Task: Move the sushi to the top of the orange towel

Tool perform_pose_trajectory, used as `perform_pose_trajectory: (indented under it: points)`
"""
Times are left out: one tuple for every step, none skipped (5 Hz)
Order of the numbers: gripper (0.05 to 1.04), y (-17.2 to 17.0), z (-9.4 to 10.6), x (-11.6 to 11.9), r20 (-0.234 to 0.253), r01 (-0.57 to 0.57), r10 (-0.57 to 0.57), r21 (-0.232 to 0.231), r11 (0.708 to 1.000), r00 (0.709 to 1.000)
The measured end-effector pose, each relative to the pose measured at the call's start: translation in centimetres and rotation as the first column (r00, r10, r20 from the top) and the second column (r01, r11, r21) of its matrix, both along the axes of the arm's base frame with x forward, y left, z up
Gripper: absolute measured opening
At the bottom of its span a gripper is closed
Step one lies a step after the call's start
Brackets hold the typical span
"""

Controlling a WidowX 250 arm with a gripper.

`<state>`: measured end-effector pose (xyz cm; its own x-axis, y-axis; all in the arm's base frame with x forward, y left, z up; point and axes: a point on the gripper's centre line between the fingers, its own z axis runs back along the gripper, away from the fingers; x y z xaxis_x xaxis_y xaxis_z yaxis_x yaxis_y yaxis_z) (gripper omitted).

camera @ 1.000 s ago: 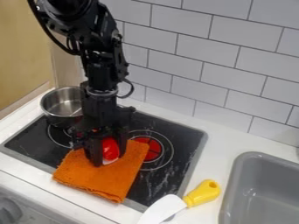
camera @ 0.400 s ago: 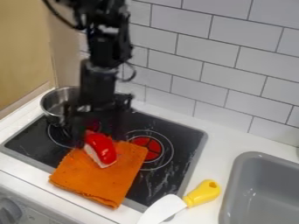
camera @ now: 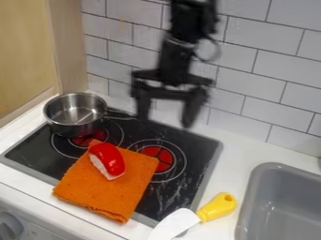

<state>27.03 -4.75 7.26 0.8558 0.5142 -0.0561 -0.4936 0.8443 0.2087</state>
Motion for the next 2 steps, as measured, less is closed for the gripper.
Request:
perform_pose_trajectory:
  points:
    - [0.999, -4.5, 0.4, -0.8, -0.027, 0.246, -0.246, -0.003, 0.969, 0.969]
    - [0.999, -6.5, 0.6, -1.9, -0.066, 0.387, -0.388, -0.03, 0.922, 0.919]
